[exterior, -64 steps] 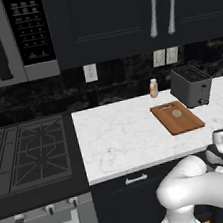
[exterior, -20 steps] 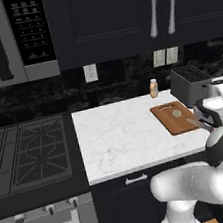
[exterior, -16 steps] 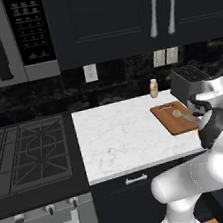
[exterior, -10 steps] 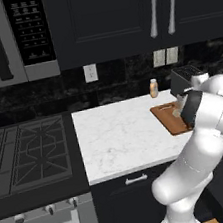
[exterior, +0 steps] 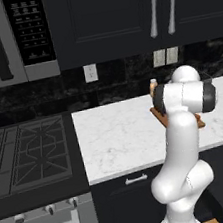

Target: Place the appropriate cutting tool for cutting the garlic skin on the cutting board.

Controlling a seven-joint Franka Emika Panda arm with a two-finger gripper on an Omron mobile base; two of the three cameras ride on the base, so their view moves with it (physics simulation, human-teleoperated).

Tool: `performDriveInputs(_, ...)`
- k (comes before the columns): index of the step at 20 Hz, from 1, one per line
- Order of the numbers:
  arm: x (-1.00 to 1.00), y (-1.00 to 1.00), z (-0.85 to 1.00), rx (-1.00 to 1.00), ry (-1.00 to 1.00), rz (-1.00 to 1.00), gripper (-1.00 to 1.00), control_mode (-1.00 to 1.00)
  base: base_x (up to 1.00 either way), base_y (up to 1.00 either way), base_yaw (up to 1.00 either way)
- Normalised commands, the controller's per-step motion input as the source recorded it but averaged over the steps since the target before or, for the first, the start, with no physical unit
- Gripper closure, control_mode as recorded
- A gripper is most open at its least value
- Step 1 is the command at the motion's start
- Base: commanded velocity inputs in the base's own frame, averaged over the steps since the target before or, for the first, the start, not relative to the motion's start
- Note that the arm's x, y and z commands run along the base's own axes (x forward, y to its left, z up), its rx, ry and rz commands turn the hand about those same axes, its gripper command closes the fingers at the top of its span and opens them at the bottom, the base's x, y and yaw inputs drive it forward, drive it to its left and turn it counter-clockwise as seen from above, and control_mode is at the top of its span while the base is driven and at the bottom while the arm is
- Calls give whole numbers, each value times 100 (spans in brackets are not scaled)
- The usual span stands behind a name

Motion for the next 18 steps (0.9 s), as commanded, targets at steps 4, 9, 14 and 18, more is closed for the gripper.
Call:
performDriveInputs(4,28,15,-46,0,0,2,100,-100,0,0,0)
performDriveInputs(9,-2,59,-25,0,0,2,-100,-100,0,0,0)
performDriveInputs(14,-14,65,2,0,0,4,-100,-100,0,0,0)
performDriveInputs(18,-33,43,43,0,-14,0,-100,-100,0,0,0)
